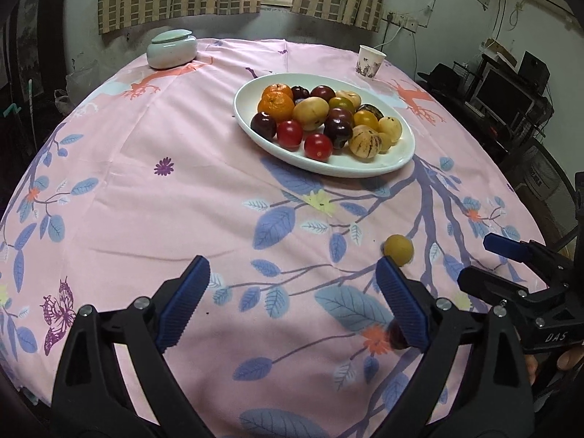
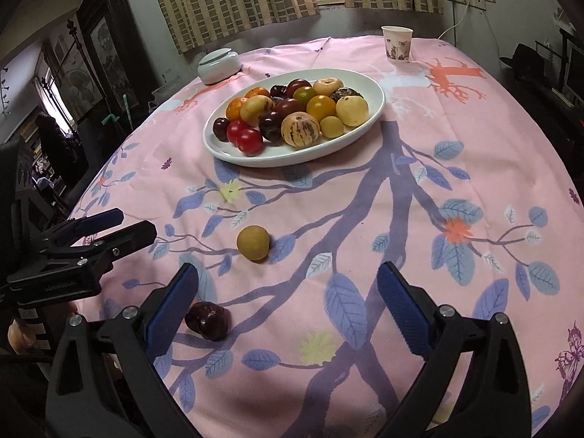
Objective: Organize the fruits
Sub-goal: 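Grasp a small yellow-brown fruit with the right gripper while the left gripper grasps a dark plum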
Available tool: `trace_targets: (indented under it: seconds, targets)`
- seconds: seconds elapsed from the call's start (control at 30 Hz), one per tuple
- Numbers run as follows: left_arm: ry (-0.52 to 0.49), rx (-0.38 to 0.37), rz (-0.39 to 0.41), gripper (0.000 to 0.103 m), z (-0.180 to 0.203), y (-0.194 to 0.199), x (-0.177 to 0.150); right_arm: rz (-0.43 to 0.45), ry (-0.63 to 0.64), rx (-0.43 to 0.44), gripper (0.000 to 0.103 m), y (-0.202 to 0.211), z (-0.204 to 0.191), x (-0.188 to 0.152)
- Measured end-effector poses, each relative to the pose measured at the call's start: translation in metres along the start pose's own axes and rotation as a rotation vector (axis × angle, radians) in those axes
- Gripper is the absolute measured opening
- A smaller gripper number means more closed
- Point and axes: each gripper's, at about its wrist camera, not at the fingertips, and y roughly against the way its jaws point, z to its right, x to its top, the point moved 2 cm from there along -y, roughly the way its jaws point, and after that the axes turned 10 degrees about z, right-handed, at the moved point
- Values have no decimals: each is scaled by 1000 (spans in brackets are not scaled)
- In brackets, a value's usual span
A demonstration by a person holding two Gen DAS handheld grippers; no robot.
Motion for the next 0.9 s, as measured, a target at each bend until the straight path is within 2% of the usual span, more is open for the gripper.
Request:
trace_targets:
  seconds: [0.2,0.23,0.3,0.37,0.4,0.47,0.5,0.53,0.63,0.7,0.8,0.9]
  targets:
    - [24,28,11,94,-14,5,-1,4,76,17,99,-20,-24,8]
    - [31,34,13,94,-18,6,-1,8,88,22,96,-24,-27,9]
    - [45,42,15,94,-27,8,-2,-7,91,35,61,-33,-30,11]
    - [59,47,15,94,-34,9,-2,-49,69,44,56,-47,-29,10]
    - [67,48,16,94,-38,10,-2,-63,63,42,49,-53,-28,9]
    - [77,46,17,94,-43,11,-3,-105,66,33,42,-65,-29,5]
    - [79,45,16,94,-44,11,-2,-95,80,17,30,-66,-30,4]
    - [79,43,16,94,-44,12,-3,-99,97,4,27,-66,-32,4]
    - [69,31,9,94,-40,11,-3,-65,89,13,27,-50,-32,8]
    - [53,13,-4,94,-31,10,-6,-13,112,-28,27,-30,-29,12]
    - [0,-23,-40,94,-6,4,-12,46,105,-82,27,-4,-13,14]
    - [-68,-53,-67,94,23,0,-20,71,77,-78,27,20,3,6]
